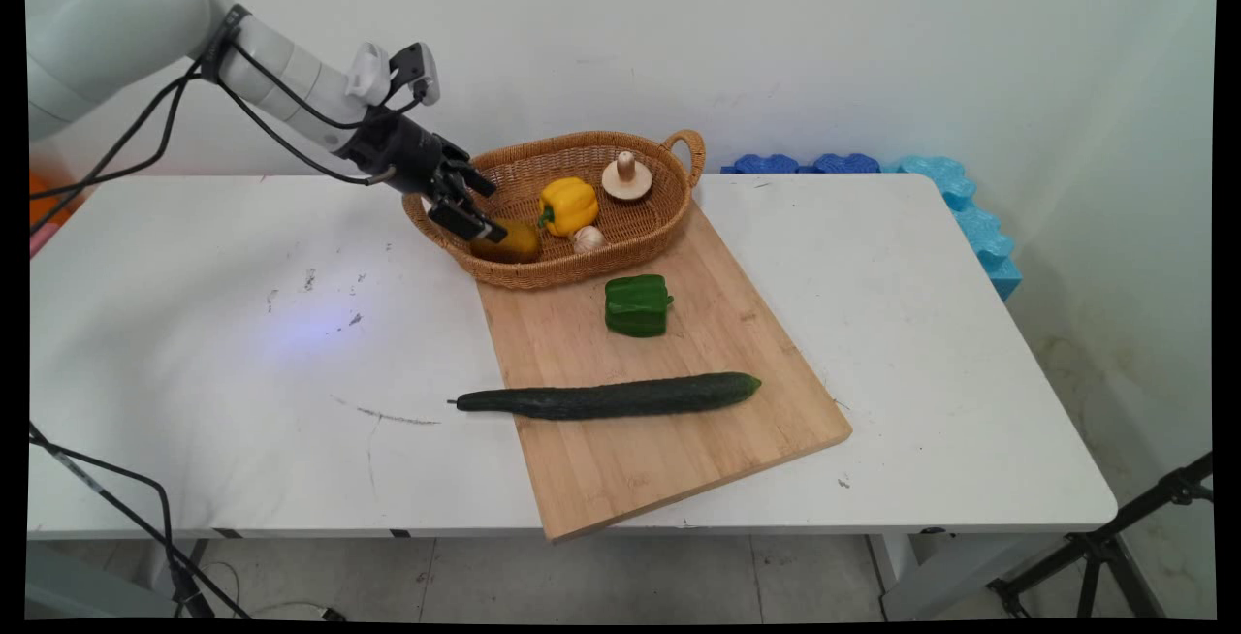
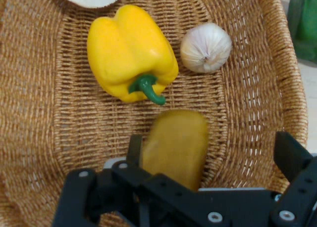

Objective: Place the picked object in the vegetable basket

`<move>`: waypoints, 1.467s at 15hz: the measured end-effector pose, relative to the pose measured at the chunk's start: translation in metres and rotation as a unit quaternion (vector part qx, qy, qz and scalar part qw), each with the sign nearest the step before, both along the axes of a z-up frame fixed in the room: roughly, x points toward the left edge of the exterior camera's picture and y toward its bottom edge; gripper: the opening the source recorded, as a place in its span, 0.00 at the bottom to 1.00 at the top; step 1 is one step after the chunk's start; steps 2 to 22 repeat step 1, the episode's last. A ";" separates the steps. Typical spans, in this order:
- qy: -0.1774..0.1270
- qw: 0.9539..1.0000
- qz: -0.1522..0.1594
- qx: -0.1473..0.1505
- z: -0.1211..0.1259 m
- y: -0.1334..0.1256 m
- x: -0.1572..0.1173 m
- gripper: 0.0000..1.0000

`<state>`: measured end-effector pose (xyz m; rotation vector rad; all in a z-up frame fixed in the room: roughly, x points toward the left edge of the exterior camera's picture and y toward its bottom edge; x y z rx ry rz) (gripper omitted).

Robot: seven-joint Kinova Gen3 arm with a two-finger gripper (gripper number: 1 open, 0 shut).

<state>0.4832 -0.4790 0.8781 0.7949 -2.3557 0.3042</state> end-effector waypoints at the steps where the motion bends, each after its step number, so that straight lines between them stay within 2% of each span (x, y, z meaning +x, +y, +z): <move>1: 0.000 1.000 0.000 -0.003 0.002 0.001 0.000 1.00; 22: 0.000 1.000 0.000 -0.003 0.002 0.001 0.000 1.00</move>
